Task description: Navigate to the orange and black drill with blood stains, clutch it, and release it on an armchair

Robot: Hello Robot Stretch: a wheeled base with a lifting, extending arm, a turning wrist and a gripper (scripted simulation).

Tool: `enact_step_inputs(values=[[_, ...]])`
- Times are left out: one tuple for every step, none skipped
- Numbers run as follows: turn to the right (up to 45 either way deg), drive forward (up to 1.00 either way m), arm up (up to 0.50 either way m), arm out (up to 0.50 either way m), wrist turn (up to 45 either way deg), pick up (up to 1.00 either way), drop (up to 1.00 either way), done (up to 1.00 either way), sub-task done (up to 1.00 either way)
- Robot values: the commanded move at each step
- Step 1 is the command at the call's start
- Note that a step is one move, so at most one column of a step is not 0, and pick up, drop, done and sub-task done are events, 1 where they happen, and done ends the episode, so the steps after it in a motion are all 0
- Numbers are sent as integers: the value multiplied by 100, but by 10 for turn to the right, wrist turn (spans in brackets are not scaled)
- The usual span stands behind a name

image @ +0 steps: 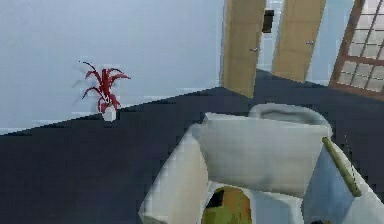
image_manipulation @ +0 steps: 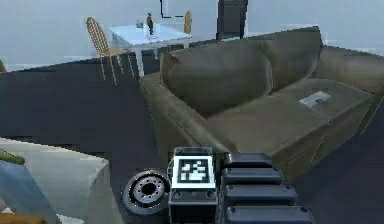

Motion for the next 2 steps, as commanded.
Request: enact_step_inputs(values=[[450, 0, 0, 0, 0, 0, 0, 0, 0], [390, 0, 0, 0, 0, 0, 0, 0, 0]])
